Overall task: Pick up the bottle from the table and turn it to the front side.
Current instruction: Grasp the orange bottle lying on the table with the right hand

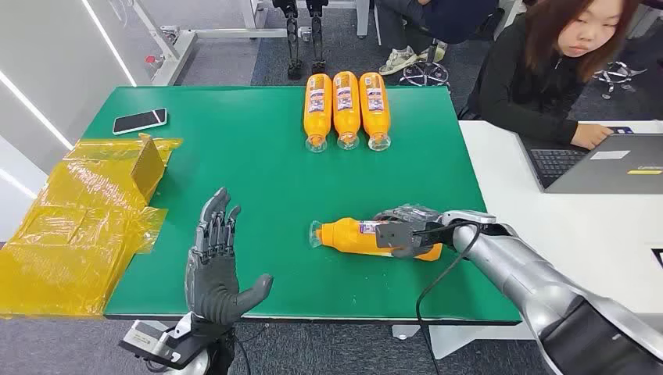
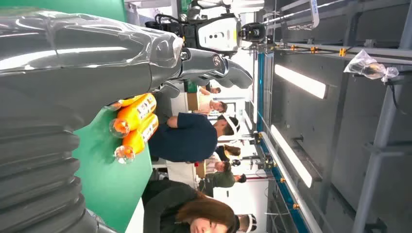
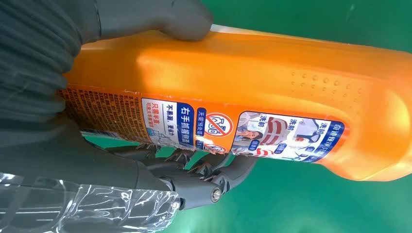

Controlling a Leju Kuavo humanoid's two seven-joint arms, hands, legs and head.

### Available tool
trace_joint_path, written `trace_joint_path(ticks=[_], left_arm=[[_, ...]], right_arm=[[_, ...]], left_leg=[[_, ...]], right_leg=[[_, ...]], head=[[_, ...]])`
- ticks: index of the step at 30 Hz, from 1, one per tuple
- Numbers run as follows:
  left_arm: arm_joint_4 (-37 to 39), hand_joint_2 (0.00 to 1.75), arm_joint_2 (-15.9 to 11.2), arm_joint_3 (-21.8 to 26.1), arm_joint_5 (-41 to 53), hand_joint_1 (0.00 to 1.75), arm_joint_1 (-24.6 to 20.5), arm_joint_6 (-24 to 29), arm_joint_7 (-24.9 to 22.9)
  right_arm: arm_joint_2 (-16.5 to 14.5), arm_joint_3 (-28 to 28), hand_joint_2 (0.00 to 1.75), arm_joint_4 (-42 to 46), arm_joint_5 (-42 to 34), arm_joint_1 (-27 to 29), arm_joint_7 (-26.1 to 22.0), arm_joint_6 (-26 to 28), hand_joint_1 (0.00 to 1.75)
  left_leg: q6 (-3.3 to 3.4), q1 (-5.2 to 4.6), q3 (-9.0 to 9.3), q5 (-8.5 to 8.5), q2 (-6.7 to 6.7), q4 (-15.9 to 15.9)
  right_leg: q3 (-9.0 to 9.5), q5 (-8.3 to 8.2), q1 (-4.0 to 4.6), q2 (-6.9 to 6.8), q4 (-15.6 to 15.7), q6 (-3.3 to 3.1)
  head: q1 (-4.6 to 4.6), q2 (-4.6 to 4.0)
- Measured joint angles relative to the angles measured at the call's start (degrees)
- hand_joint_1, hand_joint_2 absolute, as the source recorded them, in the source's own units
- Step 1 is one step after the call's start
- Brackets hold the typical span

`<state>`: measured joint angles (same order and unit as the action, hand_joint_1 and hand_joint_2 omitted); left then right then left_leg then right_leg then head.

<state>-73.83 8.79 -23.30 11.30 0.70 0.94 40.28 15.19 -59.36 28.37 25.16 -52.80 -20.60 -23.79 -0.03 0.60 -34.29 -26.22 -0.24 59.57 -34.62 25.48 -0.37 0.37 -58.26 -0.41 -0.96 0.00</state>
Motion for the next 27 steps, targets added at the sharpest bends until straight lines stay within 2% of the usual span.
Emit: trace_joint_path(ticks=[8,11,13,18,27], left_arm=[[-0.37,1.75,0.02,0.68,0.02,0.00,0.12,-0.26,-0.01],[-0.43,1.75,0.02,0.73,-0.04,0.00,0.17,0.07,-0.01],[-0.66,1.75,-0.06,0.77,-0.19,0.00,0.37,0.70,-0.01],[-1.99,1.75,-0.62,0.95,-0.54,0.00,1.84,2.25,0.00],[-2.39,1.75,-0.24,3.04,1.91,0.00,2.22,1.78,-0.01]], right_arm=[[-0.04,-0.38,1.75,0.37,-0.18,-0.18,0.37,0.37,1.75],[-0.04,-0.49,1.75,0.67,-0.34,-0.18,0.27,2.03,1.75],[-0.01,-0.55,1.75,1.48,-0.55,-0.14,0.19,4.79,1.75],[1.30,0.60,1.75,8.64,-1.42,1.03,1.21,16.24,1.75],[3.95,7.76,1.75,24.72,-0.59,8.04,3.17,22.74,1.75]], left_leg=[[0.00,0.00,-0.02,0.01,-0.02,0.00],[0.00,0.00,-0.05,0.01,-0.03,0.00],[0.00,-0.01,-0.07,0.01,-0.03,0.00],[0.00,0.00,-0.12,0.01,-0.02,0.00],[0.00,0.00,-0.25,0.00,-0.05,0.00]], right_leg=[[0.00,0.00,0.00,-0.02,0.00,0.00],[-0.02,0.00,0.00,-0.02,0.00,0.00],[-0.04,0.00,0.00,-0.02,0.00,0.00],[-0.14,0.01,0.00,-0.01,0.00,0.00],[-0.25,0.02,0.00,-0.03,0.00,0.01]], head=[[0.00,0.00],[0.00,0.00],[0.00,0.00],[0.01,0.00],[-0.01,0.00]])
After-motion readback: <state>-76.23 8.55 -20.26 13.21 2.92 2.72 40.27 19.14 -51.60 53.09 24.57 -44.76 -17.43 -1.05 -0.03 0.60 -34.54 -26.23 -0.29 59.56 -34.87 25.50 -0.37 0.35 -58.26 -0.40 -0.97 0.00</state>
